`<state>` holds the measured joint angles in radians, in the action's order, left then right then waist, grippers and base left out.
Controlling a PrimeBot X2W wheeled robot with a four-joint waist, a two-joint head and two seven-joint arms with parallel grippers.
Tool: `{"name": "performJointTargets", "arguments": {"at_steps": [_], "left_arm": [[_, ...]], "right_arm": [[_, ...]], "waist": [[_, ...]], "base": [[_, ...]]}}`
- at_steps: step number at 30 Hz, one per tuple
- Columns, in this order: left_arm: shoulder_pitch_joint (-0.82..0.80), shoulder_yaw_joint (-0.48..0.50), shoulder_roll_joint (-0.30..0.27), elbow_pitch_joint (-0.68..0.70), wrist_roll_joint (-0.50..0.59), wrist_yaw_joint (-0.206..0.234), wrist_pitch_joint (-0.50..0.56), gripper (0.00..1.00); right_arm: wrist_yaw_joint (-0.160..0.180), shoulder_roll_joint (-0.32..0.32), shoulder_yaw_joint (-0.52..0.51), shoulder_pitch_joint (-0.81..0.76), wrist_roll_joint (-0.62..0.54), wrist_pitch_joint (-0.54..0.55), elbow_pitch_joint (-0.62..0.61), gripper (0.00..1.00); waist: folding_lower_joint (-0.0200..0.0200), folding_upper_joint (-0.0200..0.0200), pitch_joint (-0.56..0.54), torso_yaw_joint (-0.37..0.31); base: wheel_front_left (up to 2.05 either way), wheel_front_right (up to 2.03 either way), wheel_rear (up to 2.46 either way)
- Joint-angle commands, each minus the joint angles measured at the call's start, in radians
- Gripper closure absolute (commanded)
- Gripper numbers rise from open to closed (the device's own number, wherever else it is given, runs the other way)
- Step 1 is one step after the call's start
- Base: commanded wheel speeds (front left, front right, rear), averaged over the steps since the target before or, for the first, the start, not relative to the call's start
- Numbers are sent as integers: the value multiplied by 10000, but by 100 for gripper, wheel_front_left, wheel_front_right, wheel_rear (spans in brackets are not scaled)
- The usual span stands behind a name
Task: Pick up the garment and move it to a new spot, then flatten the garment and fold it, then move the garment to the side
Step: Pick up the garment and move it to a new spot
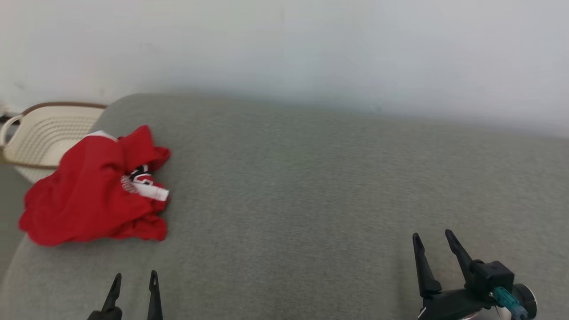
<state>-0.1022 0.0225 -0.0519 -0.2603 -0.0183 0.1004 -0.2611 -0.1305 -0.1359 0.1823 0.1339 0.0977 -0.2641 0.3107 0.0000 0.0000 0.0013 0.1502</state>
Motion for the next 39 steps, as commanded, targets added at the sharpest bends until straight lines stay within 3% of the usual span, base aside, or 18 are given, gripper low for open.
{"name": "performJointTargets", "arguments": {"at_steps": [1,10,16,25,30,39], "left_arm": [[187,-18,-28,-42,53,-5,-62,0],[403,196,-64,-81,-2,-37,-61,0],[433,338,-86,-95,-43,-132,-61,0],[-236,815,-54,-428,-395,-386,-59,0],[-1019,1089,-43,-673,-608,-918,-61,0],[-3365,1226,-855,-1905,-245,-1695,-59,0]], "right_arm": [[-4,-62,46,-31,84,-8,42,0],[-4,40,360,-88,259,-8,179,0],[-4,90,658,88,340,-8,263,0],[-4,-165,816,250,512,-8,257,0],[-4,-469,843,430,519,-8,166,0],[-4,-1048,1154,1003,638,-8,-21,0]], "waist": [[0,0,68,1247],[0,0,9,2612],[0,0,10,2882],[0,0,529,2288],[0,0,1062,1883],[0,0,2149,1275]], "base": [[0,0,0],[0,0,0],[0,0,0],[0,0,0],[0,0,0],[0,0,0]]}}
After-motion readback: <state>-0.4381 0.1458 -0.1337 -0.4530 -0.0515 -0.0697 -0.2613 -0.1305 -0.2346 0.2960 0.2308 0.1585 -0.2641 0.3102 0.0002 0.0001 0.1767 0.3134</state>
